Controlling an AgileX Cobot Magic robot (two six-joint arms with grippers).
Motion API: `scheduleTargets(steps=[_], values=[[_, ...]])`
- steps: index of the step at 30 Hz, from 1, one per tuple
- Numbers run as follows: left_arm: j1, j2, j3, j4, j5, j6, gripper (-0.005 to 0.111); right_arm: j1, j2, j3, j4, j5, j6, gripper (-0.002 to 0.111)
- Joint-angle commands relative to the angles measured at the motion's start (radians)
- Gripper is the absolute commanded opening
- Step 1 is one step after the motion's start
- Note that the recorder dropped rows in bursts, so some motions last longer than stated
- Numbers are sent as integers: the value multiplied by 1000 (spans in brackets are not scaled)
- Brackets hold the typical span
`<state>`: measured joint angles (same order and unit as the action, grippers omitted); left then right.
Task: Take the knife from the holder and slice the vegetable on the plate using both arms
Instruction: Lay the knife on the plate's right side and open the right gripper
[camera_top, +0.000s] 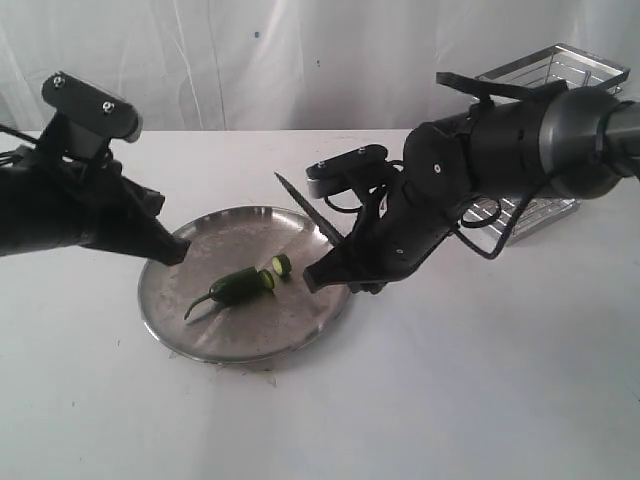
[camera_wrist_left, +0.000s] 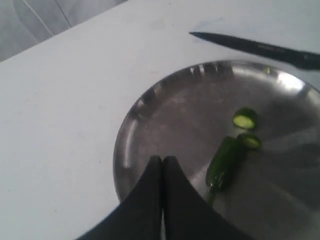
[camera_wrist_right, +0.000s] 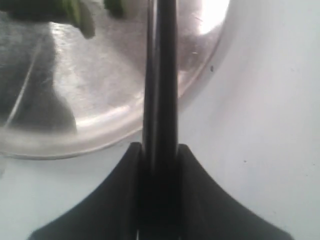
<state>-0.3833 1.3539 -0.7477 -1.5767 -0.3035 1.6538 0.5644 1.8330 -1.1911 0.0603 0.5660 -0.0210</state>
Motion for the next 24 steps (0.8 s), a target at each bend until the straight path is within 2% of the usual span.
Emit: scheduleTargets(steps=[1, 6, 13, 20, 24], values=[[3, -33, 64, -33, 17, 44, 0, -32, 32, -42, 2, 87, -73, 0], [3, -33, 60, -31, 76, 44, 0, -32, 40, -42, 55, 100, -179, 0], [3, -33, 60, -31, 151, 44, 0, -32, 87, -44, 85, 13, -185, 7], [3, -33, 58, -31, 166, 44, 0, -32, 115, -55, 126, -87, -185, 7], [3, -33, 48, -34, 166, 44, 0, -32, 130, -58, 126, -104, -185, 15]])
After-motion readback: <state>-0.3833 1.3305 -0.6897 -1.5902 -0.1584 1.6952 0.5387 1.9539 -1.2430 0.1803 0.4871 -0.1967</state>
